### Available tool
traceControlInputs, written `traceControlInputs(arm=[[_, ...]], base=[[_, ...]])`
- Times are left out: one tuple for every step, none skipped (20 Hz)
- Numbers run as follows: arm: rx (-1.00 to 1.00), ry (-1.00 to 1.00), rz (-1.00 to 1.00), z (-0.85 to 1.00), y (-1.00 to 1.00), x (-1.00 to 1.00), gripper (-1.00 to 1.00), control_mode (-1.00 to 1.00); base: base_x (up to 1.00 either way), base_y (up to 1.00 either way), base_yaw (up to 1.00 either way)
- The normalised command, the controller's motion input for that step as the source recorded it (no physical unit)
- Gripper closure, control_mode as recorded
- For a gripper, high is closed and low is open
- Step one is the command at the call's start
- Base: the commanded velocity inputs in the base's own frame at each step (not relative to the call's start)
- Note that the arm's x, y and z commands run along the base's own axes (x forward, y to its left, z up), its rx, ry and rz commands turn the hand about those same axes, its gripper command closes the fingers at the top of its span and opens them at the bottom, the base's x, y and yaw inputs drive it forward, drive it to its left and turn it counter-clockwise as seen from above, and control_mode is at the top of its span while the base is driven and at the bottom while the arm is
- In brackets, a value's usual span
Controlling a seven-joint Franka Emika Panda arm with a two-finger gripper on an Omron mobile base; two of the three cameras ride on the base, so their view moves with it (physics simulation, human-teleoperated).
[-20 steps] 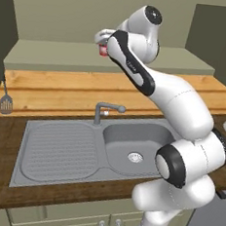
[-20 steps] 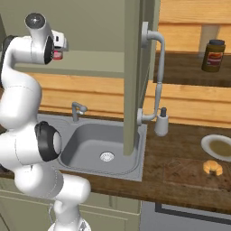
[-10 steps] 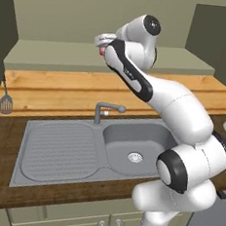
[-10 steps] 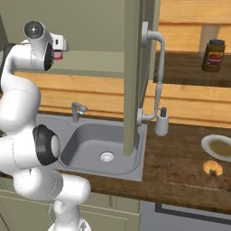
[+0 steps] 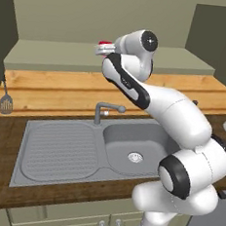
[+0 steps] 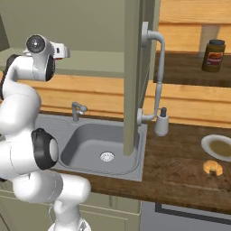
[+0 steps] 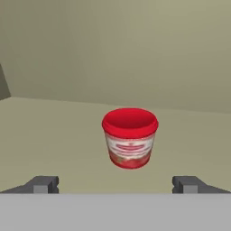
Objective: From the different types of pastries on the counter, select a croissant and place it on the cutting board. Then retrieve a jar of jam from the cabinet and place it alongside the croissant on the cutting board.
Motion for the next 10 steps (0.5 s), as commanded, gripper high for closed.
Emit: traceControlInputs(arm=[[0.0,0.0,0.0,0.0,0.0,0.24,-1.0,-1.0],[0.0,0.0,-0.01,0.0,0.0,0.31,-1.0,-1.0],[0.0,0.0,-0.01,0.0,0.0,0.35,-1.0,-1.0],[0.0,0.0,-0.01,0.0,0.0,0.36,-1.0,-1.0],[0.0,0.0,-0.02,0.0,0.0,0.34,-1.0,-1.0],[0.0,0.0,-0.02,0.0,0.0,0.34,-1.0,-1.0],[0.0,0.0,-0.02,0.0,0.0,0.35,-1.0,-1.0],[0.0,0.0,-0.02,0.0,0.0,0.34,-1.0,-1.0],[0.0,0.0,-0.02,0.0,0.0,0.33,-1.0,-1.0],[0.0,0.0,-0.02,0.0,0.0,0.32,-1.0,-1.0]], base=[[0.0,0.0,0.0],[0.0,0.0,0.0],[0.0,0.0,0.0],[0.0,0.0,0.0],[0.0,0.0,0.0],[0.0,0.0,0.0],[0.0,0.0,0.0],[0.0,0.0,0.0],[0.0,0.0,0.0],[0.0,0.0,0.0]])
